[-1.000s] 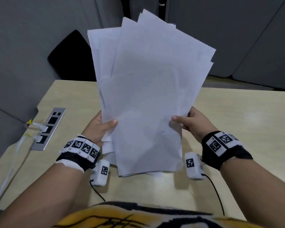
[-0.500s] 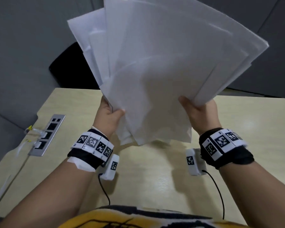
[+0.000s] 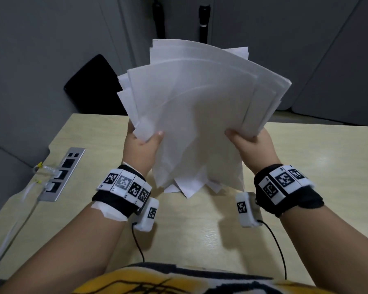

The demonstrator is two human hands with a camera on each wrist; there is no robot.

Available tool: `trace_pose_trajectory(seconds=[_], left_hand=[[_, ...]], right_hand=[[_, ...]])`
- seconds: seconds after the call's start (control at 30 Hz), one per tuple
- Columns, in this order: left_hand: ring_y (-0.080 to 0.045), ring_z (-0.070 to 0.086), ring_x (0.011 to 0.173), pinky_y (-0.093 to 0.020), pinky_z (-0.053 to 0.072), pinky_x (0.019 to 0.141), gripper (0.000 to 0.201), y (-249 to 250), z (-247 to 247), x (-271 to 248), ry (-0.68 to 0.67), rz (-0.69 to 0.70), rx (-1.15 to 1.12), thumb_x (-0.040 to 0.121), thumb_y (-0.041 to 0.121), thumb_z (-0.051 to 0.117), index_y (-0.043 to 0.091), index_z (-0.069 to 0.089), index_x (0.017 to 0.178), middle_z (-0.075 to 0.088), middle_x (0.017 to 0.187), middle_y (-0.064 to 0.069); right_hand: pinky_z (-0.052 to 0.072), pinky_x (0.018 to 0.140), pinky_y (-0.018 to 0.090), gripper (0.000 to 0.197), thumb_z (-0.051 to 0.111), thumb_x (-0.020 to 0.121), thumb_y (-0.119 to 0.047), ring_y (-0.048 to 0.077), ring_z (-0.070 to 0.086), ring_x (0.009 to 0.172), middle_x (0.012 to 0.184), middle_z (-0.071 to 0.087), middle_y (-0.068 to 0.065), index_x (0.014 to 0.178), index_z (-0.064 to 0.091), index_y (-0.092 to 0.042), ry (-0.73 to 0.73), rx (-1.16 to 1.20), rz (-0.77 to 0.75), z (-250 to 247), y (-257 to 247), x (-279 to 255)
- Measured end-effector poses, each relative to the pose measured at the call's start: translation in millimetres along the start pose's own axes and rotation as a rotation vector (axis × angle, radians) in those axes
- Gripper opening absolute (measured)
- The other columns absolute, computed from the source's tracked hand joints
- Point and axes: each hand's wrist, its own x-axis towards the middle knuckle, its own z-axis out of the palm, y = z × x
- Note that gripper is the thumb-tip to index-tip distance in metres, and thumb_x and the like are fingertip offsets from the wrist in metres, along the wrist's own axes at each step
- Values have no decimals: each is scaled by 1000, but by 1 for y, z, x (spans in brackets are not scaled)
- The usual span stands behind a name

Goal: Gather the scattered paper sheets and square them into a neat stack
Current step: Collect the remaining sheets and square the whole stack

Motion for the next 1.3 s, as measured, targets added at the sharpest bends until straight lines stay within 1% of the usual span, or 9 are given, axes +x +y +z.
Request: trace_pose_trajectory(seconds=[0.17, 0.37, 0.53, 0.63, 0.8, 0.9, 1.03, 1.17, 1.3], left_hand=[[8, 66, 89, -14, 52, 84, 38, 28, 2, 12, 63, 105, -76, 85, -4, 65, 7, 54, 119, 66, 101, 7], [7, 65, 85, -15, 51, 78, 48, 51, -1, 33, -57, 212, -122, 80, -9, 62, 21, 43, 112, 61, 100, 8], [0, 62, 89, -31, 56, 82, 49, 29, 1, 25, -74, 126, -99, 73, 5, 69, 29, 42, 105, 57, 101, 10], [-11, 65, 96, -31, 56, 83, 50, 19, -2, 23, -85, 47, -159, 68, 7, 73, 23, 50, 110, 63, 104, 1], [-20, 69, 97, -44, 54, 92, 25, 1, 0, 14, -149, -142, -59, 67, 17, 82, 27, 71, 87, 73, 98, 2], [-11, 70, 89, -36, 55, 87, 11, 3, 4, 14, -72, -140, -51, 82, 15, 75, 25, 70, 84, 72, 91, 7], [0, 69, 79, -15, 53, 75, 13, 20, 2, 19, -5, -19, -102, 82, 12, 74, 21, 67, 90, 71, 88, 8], [-21, 70, 97, -36, 57, 86, 29, 20, -1, 21, -91, -40, -115, 75, 16, 78, 17, 66, 102, 72, 102, -6], [-22, 69, 102, -48, 53, 95, 22, 17, 7, 20, -87, -59, -76, 81, 21, 71, 20, 68, 103, 72, 105, -4]], right_hand=[[53, 86, 37, 9, 67, 87, -16, 19, 66, 94, 96, 70, 3, 94, 68, -21, 53, -3, -112, -4, -21, 8], [51, 71, 16, 17, 70, 84, -6, -2, 66, 79, 89, 68, -9, 99, 67, -13, 120, 136, -153, -9, -32, 23], [55, 80, 30, 35, 70, 78, -19, 12, 69, 95, 100, 72, -4, 113, 64, -14, 19, 64, -60, 0, -9, 19], [56, 82, 32, 40, 73, 79, -10, 18, 69, 99, 106, 72, 1, 117, 61, -14, 13, 177, 3, -2, 3, 19], [51, 80, 28, 15, 71, 85, -13, 15, 68, 93, 94, 70, -6, 95, 66, -23, -81, 18, 188, 2, 20, 13], [47, 77, 22, 12, 64, 91, -22, 12, 63, 91, 92, 66, -8, 103, 65, -21, -16, -17, 130, 5, 10, 12], [52, 75, 23, 5, 68, 89, -21, -2, 64, 80, 86, 67, -14, 87, 67, -25, 79, 93, 19, 4, -11, 15], [56, 86, 39, 13, 68, 88, -19, 18, 69, 94, 96, 71, -3, 100, 67, -22, 42, 103, 44, 3, -8, 17], [54, 88, 43, 9, 59, 94, -23, 19, 66, 94, 96, 68, -1, 89, 65, -28, 52, 44, 38, 5, -7, 18]])
